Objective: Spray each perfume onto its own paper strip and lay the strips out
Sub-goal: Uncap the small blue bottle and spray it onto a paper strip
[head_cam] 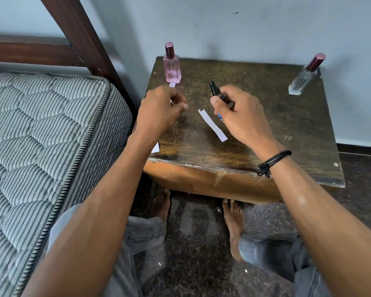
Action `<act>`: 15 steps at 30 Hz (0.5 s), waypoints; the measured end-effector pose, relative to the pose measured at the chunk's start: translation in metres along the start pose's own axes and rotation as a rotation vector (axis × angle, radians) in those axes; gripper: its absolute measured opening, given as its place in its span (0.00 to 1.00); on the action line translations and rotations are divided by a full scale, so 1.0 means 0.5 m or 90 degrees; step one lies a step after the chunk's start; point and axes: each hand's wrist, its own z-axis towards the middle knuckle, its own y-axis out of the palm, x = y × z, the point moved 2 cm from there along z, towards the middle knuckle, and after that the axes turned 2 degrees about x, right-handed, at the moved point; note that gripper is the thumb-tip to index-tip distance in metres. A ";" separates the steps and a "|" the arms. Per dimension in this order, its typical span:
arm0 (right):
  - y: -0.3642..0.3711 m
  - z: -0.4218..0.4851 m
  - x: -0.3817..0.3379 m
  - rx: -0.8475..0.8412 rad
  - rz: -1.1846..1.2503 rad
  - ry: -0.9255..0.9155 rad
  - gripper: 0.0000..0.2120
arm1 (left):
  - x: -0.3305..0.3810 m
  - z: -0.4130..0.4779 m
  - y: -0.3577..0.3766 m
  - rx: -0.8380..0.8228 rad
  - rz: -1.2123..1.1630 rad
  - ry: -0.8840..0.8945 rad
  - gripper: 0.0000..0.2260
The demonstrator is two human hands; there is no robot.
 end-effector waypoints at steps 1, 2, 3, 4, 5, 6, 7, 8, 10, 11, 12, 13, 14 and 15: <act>-0.001 -0.001 -0.001 0.001 -0.002 -0.002 0.13 | -0.001 0.000 0.002 -0.015 0.014 0.000 0.04; -0.002 -0.002 -0.003 0.004 -0.004 -0.003 0.13 | -0.001 0.000 0.003 -0.027 0.028 0.001 0.04; -0.003 -0.004 -0.005 0.006 -0.005 -0.003 0.14 | -0.002 -0.001 0.004 -0.036 0.042 0.003 0.04; -0.004 -0.005 -0.006 0.007 -0.006 -0.002 0.15 | -0.002 -0.001 0.005 -0.042 0.054 0.006 0.04; -0.005 -0.005 -0.007 0.008 -0.007 -0.003 0.16 | -0.002 -0.002 0.005 -0.045 0.062 0.009 0.04; -0.005 -0.005 -0.008 0.007 -0.009 -0.003 0.17 | -0.002 -0.002 0.005 -0.047 0.066 0.010 0.04; -0.005 -0.005 -0.009 0.008 -0.010 -0.003 0.17 | -0.003 -0.003 0.006 -0.050 0.068 0.011 0.05; -0.005 -0.004 -0.009 0.009 -0.010 -0.002 0.18 | -0.002 -0.004 0.007 -0.053 0.070 0.012 0.05; -0.006 -0.004 -0.010 0.009 -0.010 0.000 0.18 | -0.002 -0.005 0.008 -0.055 0.067 0.011 0.05; -0.006 -0.004 -0.010 0.009 -0.012 0.000 0.18 | -0.002 -0.005 0.008 -0.054 0.064 0.011 0.05; -0.006 -0.005 -0.010 0.008 -0.014 -0.001 0.17 | -0.002 -0.005 0.007 -0.054 0.062 0.010 0.05; -0.006 -0.005 -0.010 0.007 -0.017 -0.001 0.17 | -0.002 -0.005 0.006 -0.056 0.062 0.009 0.05; -0.006 -0.005 -0.010 0.006 -0.019 -0.002 0.17 | -0.002 -0.005 0.005 -0.058 0.064 0.007 0.05; -0.006 -0.005 -0.010 0.005 -0.021 -0.001 0.17 | -0.002 -0.005 0.004 -0.060 0.067 0.007 0.06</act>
